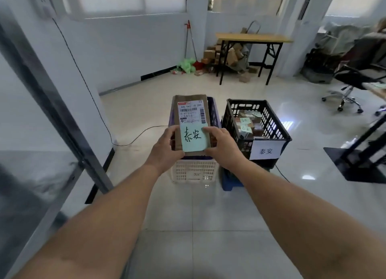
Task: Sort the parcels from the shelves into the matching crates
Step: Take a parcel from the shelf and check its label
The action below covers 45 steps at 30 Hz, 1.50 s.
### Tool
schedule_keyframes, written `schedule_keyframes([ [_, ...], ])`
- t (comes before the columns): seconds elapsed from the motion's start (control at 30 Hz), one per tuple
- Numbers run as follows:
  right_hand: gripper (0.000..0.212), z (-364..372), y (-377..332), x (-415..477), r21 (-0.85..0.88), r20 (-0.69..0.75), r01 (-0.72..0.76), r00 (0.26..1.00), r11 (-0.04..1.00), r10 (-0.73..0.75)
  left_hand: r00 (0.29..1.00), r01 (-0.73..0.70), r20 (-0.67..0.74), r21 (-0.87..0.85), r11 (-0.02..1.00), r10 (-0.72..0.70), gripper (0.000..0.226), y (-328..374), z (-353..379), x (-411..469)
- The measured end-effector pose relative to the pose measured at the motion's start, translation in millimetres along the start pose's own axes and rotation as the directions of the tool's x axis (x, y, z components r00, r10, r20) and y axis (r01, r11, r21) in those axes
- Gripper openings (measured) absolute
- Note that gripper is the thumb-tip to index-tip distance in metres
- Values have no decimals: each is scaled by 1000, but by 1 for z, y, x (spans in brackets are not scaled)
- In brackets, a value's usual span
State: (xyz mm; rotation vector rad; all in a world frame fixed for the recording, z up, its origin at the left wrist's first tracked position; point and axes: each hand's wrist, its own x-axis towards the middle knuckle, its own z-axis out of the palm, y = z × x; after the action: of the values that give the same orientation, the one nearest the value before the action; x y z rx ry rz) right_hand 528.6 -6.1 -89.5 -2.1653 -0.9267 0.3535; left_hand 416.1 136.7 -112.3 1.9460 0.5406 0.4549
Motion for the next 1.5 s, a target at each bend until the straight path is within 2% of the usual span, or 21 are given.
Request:
schedule_keyframes([
  [0.17, 64, -44, 55, 44, -19, -41, -27, 999, 999, 26, 996, -40, 81, 40, 998, 36, 69, 7, 52, 68],
  [0.33, 66, -101, 115, 95, 6, -86, -30, 996, 1000, 30, 989, -99, 110, 10, 995, 97, 71, 30, 114, 143],
  [0.7, 70, -221, 261, 204, 73, -53, -107, 992, 992, 111, 974, -143, 183, 31, 989, 135, 64, 73, 273, 286],
  [0.93, 70, -227, 330, 268, 90, -13, -169, 985, 981, 171, 972, -44, 233, 61, 997, 29, 66, 48, 323, 358],
  [1.23, 70, -228, 360, 391, 45, -37, -251, 967, 967, 253, 949, 25, 314, 55, 998, -41, 71, 15, 342, 495],
  [1.4, 69, -251, 382, 452, -26, -97, -272, 958, 962, 268, 940, -45, 342, 93, 995, 10, 70, 23, 363, 568],
  [1.5, 69, -256, 399, 471, -49, -87, -294, 953, 955, 289, 937, -18, 349, 85, 996, -13, 73, 15, 381, 591],
])
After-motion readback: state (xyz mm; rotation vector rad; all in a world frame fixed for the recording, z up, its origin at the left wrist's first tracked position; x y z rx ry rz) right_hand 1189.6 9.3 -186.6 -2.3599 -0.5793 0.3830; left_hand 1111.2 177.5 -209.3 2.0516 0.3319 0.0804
